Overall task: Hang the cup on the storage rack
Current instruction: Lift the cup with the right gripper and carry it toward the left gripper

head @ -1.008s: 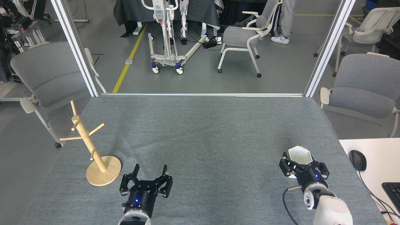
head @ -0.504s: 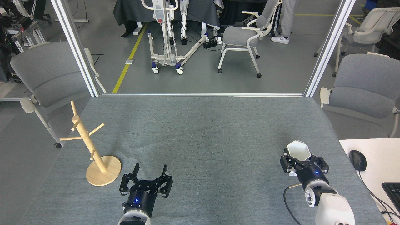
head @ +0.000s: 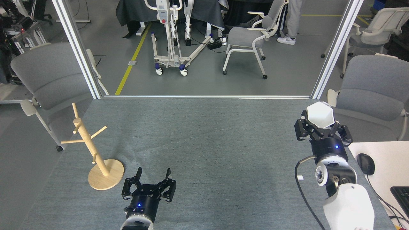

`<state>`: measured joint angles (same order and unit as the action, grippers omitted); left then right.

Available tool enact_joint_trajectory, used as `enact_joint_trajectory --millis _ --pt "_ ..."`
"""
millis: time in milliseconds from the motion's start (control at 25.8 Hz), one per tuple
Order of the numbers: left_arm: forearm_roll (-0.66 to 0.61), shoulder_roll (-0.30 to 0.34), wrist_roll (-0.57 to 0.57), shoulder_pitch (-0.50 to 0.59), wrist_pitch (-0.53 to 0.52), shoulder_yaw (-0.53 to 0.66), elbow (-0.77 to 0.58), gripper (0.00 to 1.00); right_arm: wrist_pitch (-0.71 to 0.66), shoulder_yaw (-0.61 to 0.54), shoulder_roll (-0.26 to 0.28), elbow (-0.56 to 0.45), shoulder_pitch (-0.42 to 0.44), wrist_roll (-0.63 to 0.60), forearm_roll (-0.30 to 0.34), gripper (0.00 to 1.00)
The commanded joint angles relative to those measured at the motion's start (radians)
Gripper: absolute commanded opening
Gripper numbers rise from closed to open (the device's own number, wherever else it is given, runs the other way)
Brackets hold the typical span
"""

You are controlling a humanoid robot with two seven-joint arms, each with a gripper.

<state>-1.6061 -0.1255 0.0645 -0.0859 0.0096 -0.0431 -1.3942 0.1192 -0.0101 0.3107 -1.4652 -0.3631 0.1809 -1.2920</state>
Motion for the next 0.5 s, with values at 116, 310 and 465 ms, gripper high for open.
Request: enact_joint_trajectory --millis 116,310,465 --pt "0.000 0.006 0.000 0.000 -0.005 0.000 -0.006 0.99 0.353 0.315 0.004 -0.191 0.010 0.081 -0.001 0.44" --pt "-0.012 0.018 0.029 0.023 -0.054 -0.008 -0.094 0.99 0.580 0.538 -0.022 -0.253 -0.039 0.235 -0.116 0.45" --pt "-0.072 0.080 0.067 0.066 -0.123 -0.074 -0.166 0.99 0.731 0.691 -0.087 -0.231 -0.066 0.336 -0.240 0.45"
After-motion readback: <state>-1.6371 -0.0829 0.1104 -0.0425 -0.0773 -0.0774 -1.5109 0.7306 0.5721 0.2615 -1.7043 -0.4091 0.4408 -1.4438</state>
